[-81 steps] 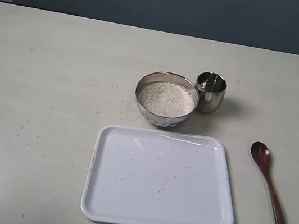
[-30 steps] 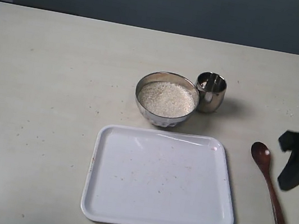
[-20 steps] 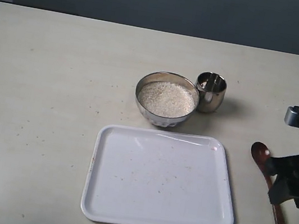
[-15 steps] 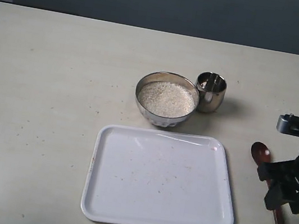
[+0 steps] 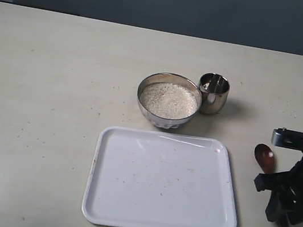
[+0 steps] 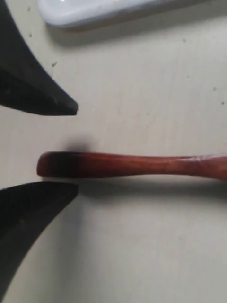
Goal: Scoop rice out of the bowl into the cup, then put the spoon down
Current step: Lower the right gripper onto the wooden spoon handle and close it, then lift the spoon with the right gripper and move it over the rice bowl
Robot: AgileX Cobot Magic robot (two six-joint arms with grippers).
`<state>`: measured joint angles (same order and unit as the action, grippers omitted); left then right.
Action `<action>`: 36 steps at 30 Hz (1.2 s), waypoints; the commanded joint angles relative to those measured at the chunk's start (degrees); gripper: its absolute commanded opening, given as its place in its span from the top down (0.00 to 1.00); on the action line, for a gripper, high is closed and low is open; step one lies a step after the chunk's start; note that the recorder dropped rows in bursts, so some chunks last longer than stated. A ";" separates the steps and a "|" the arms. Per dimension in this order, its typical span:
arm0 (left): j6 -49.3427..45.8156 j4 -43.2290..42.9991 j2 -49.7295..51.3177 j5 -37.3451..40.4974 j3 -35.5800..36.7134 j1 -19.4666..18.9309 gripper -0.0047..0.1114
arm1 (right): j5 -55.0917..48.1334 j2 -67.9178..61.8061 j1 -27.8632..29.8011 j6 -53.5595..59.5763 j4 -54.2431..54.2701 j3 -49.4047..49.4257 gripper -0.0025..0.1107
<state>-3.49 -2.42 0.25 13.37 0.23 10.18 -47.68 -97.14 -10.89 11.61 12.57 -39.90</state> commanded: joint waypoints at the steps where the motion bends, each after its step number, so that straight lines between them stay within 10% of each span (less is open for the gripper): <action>1: 0.37 -0.07 -0.25 -0.08 -0.23 0.23 0.96 | 0.95 -1.97 -0.20 0.15 -0.87 0.23 0.60; 9: 0.37 -0.07 -0.25 -0.08 -0.23 0.23 0.96 | 1.61 -3.91 -0.20 -0.34 -1.01 0.23 0.62; 15: 0.37 -0.07 -0.25 -0.08 -0.23 0.23 0.96 | 1.06 -3.91 -0.20 -1.39 -1.50 0.11 0.98; 36: 0.37 -0.07 -0.25 -0.08 -0.23 0.23 0.96 | -22.28 3.51 -11.22 5.32 -19.34 -36.54 0.98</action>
<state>-3.49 -2.42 0.25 13.37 0.23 10.18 -68.10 -92.27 -18.85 13.74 -1.71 -70.29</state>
